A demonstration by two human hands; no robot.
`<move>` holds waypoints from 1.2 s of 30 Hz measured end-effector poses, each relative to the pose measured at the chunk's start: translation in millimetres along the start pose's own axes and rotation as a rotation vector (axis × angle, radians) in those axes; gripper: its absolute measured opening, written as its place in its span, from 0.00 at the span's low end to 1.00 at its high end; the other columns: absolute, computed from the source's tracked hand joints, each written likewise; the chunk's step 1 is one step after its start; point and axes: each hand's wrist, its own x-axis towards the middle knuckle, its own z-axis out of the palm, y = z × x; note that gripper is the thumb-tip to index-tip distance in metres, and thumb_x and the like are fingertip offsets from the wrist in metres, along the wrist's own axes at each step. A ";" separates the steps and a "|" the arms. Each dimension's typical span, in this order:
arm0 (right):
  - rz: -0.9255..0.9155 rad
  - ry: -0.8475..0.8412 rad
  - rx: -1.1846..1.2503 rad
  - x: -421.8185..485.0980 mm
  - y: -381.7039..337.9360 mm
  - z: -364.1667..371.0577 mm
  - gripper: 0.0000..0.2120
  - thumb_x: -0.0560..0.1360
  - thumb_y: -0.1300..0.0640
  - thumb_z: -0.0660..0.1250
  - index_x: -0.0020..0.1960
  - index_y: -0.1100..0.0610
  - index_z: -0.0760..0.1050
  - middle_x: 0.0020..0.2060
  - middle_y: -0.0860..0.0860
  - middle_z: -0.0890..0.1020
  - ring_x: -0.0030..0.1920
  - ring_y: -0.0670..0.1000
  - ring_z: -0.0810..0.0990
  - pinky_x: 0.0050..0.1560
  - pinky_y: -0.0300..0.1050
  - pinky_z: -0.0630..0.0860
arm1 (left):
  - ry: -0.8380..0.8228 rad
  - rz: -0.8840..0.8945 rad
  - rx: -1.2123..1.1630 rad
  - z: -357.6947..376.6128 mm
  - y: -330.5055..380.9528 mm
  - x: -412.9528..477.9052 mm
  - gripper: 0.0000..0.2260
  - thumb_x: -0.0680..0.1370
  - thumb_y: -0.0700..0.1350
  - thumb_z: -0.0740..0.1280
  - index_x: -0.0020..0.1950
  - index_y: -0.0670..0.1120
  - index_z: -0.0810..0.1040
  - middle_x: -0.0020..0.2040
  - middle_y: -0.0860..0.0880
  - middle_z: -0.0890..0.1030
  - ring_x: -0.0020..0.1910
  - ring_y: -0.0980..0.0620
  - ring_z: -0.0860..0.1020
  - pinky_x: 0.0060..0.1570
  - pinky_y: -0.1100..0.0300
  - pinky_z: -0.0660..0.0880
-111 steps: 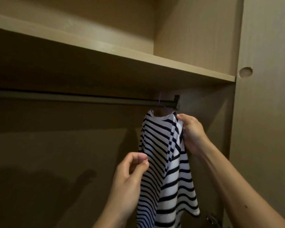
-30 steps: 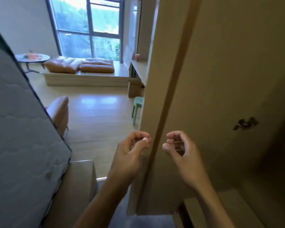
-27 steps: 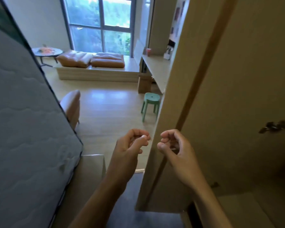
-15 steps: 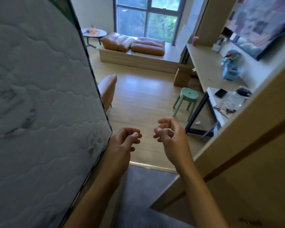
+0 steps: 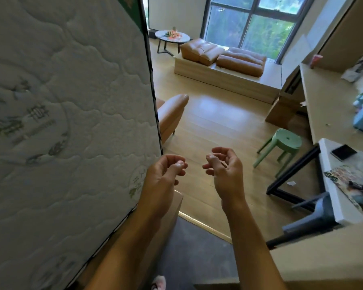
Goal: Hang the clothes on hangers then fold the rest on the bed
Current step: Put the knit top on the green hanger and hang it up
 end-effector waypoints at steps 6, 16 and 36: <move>-0.006 0.049 0.021 57.5 -5.7 35.8 0.08 0.81 0.56 0.67 0.59 0.57 0.75 0.49 0.51 0.81 0.43 0.50 0.84 0.44 0.41 0.81 | -0.017 0.014 -0.001 0.7 1.1 52.5 0.07 0.83 0.45 0.62 0.53 0.48 0.80 0.48 0.54 0.85 0.49 0.58 0.82 0.46 0.66 0.75; 0.006 0.040 0.064 140.2 -20.8 77.4 0.08 0.81 0.55 0.66 0.59 0.56 0.75 0.49 0.52 0.82 0.41 0.48 0.84 0.45 0.44 0.82 | -0.010 0.067 -0.052 0.5 22.0 117.6 0.07 0.83 0.44 0.63 0.53 0.47 0.80 0.46 0.53 0.85 0.49 0.56 0.82 0.49 0.61 0.75; 0.033 0.106 0.010 413.9 42.8 -16.8 0.04 0.80 0.57 0.68 0.54 0.55 0.76 0.47 0.50 0.82 0.43 0.50 0.84 0.41 0.36 0.79 | -0.115 -0.005 -0.076 177.3 26.4 367.7 0.06 0.76 0.48 0.68 0.48 0.47 0.81 0.45 0.48 0.86 0.49 0.45 0.82 0.47 0.54 0.73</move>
